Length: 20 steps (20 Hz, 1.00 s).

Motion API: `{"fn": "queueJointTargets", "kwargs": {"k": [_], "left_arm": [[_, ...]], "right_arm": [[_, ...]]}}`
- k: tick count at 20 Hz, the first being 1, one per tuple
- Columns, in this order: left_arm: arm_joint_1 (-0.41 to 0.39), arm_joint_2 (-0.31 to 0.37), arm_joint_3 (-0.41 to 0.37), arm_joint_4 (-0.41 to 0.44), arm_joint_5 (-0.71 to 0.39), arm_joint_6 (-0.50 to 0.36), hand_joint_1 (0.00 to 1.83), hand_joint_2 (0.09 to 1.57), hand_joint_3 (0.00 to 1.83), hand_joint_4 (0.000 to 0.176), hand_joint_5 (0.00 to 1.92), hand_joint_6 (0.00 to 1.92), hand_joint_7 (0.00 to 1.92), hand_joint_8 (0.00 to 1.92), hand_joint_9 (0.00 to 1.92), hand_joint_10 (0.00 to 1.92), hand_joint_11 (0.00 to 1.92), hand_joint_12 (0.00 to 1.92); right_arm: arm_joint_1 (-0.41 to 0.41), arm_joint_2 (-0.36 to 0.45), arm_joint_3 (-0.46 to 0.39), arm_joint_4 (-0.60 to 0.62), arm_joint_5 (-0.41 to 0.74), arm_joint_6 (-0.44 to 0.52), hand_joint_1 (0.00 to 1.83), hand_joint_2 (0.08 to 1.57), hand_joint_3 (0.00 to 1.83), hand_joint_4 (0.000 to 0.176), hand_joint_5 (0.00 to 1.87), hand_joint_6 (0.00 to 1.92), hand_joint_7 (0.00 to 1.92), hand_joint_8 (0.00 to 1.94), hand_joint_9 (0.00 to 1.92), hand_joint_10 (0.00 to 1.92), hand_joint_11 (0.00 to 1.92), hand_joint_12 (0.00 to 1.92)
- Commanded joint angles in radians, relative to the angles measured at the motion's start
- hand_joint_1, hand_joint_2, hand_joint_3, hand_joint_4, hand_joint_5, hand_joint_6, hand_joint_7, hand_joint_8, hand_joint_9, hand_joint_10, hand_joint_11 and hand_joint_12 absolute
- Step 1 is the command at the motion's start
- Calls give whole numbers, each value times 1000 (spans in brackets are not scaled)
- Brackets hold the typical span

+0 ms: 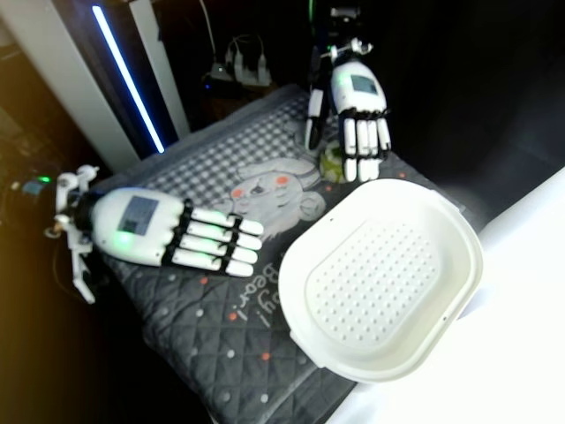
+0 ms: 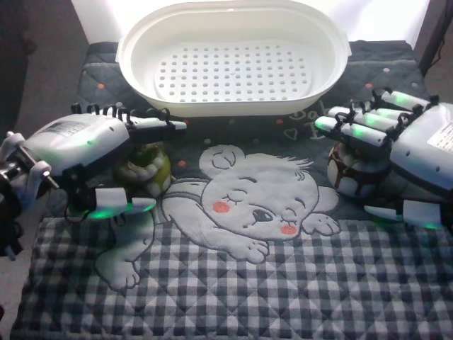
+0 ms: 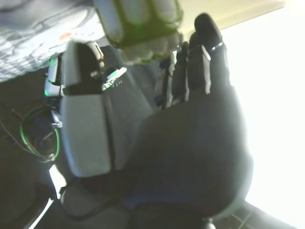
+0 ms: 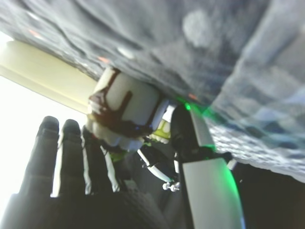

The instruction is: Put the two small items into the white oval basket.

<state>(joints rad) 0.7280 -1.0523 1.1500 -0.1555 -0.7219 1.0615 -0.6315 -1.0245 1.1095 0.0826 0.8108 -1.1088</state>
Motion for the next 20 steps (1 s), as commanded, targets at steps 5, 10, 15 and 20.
{"fn": "queueJointTargets", "kwargs": {"k": [5, 10, 15, 20], "left_arm": [[7, -17, 26, -5, -56, -27, 1174, 1249, 23, 0, 693, 1109, 697, 1459, 674, 1581, 760, 1880], [9, -7, 23, -4, -87, -28, 1115, 1318, 2, 0, 676, 1448, 551, 1703, 714, 1917, 894, 1921], [9, 7, 11, 5, -121, -28, 1303, 1314, 34, 0, 550, 1624, 495, 1652, 604, 1780, 680, 1921], [-63, 54, -19, 73, -216, -28, 1262, 1354, 17, 0, 491, 1654, 507, 1726, 552, 1818, 482, 1921]], "right_arm": [[6, -11, 18, 5, 13, -1, 1132, 1285, 26, 0, 576, 1518, 745, 1528, 883, 1879, 958, 1916], [7, -7, 18, 5, 17, 0, 1097, 1056, 669, 0, 515, 1787, 686, 1827, 960, 1921, 1074, 1921], [7, 16, 4, 1, 64, 17, 1109, 1049, 617, 0, 550, 1727, 720, 1716, 929, 1921, 1053, 1921], [30, 84, -26, -10, 189, 46, 1130, 1041, 616, 0, 547, 1684, 747, 1724, 976, 1921, 1082, 1921]]}}
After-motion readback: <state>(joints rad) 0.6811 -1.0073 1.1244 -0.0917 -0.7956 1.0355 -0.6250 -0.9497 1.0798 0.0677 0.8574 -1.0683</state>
